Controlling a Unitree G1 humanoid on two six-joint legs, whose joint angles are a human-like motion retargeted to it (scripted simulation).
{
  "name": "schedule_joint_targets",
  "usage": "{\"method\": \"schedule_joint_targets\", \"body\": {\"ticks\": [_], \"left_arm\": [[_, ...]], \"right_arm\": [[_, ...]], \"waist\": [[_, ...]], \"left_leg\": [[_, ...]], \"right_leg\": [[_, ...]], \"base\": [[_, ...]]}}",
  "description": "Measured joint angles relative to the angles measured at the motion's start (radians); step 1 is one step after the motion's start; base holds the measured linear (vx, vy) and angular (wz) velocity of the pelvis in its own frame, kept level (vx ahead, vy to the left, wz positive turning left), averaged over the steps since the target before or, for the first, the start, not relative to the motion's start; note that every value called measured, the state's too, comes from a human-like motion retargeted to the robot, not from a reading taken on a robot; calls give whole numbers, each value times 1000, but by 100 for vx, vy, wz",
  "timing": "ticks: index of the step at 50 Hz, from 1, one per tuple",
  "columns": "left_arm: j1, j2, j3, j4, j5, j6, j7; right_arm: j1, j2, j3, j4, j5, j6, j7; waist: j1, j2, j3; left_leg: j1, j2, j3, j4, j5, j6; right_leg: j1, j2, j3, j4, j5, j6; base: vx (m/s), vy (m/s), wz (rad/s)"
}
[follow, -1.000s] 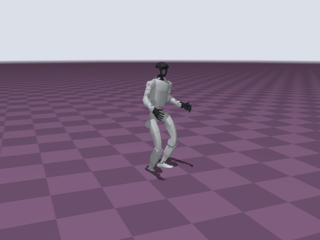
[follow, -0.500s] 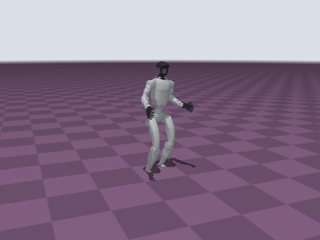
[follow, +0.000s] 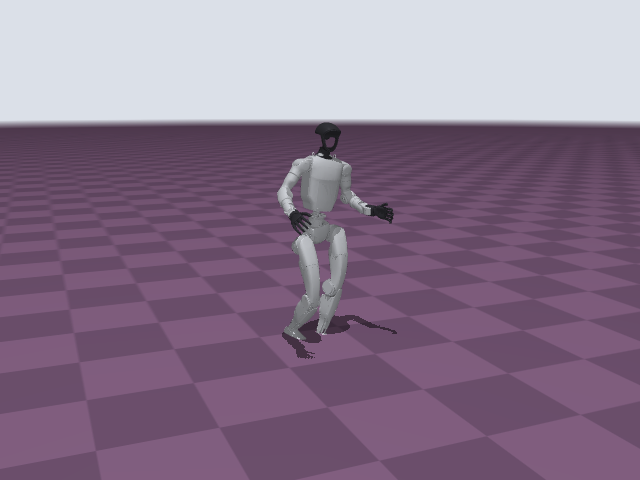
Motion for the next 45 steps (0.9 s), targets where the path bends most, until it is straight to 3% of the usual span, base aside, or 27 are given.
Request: {"method": "schedule_joint_targets", "body": {"ticks": [3, 5, 13, 20, 23, 31, 34, 37, 40, 45], "left_arm": [[22, -10, 2, -5, 2, -3, 2], [24, -7, 13, -10, -1, -2, -1], [54, -43, 25, -16, -30, -15, -10], [65, -80, 26, -2, -78, -20, -29], [63, -89, 22, 12, -100, -15, -46], [73, -86, 10, 42, -138, 14, -111], [65, -75, 7, 53, -151, 29, -145], [68, -68, -4, 63, -161, 42, -170], [71, -61, -18, 78, -166, 48, -188], [57, -40, -52, 117, -151, 47, -215]], "right_arm": [[13, 4, 25, -17, -27, -5, 6], [6, 14, 37, -30, -48, -5, 11], [20, 34, 92, -61, -85, -6, 23], [18, 56, 121, -54, -70, -1, 41], [9, 63, 125, -37, -50, 3, 50], [-12, 87, 132, 29, 6, 20, 72], [-34, 89, 129, 54, 19, 28, 83], [-39, 86, 125, 66, 18, 39, 91], [-41, 82, 124, 78, 13, 47, 95], [-49, 71, 125, 112, -12, 55, 102]], "waist": [[13, -37, 9], [43, -22, 10], [91, -25, 29], [127, 4, 52], [126, 25, 47], [133, 105, 30], [180, 190, 44], [186, 244, 38], [178, 292, 28], [141, 331, 9]], "left_leg": [[-34, -14, 20, 50, 10, 8], [-27, 14, 11, 13, 21, 14], [-134, 58, 29, 102, 61, 6], [-283, 46, -118, 186, 67, -86], [-330, 85, -115, 253, 37, -87], [-337, 316, -18, 692, -117, -25], [-258, 486, -23, 865, -149, -27], [-159, 567, -22, 936, -120, -45], [-66, 599, -18, 924, -78, -84], [51, 544, 13, 748, -55, -142]], "right_leg": [[24, -15, 14, -4, -14, 4], [59, 33, 4, -96, -1, -11], [39, 49, -4, -181, -10, -38], [-27, 69, -4, -174, 30, -31], [-62, 71, -19, -177, 51, -20], [-113, 128, -41, -167, 95, -4], [-59, 241, -50, -283, 165, -25], [-34, 293, -52, -365, 215, -37], [-19, 327, -58, -437, 260, -47], [-7, 324, -76, -524, 309, -41]], "base": [[-20, 0, -19], [-14, 0, -42], [-23, -3, -17], [-24, -3, -25], [-21, 1, -2], [-16, 6, -23], [-7, 6, -93], [-3, 6, -37], [-2, 7, -13], [-1, 8, 22]]}}
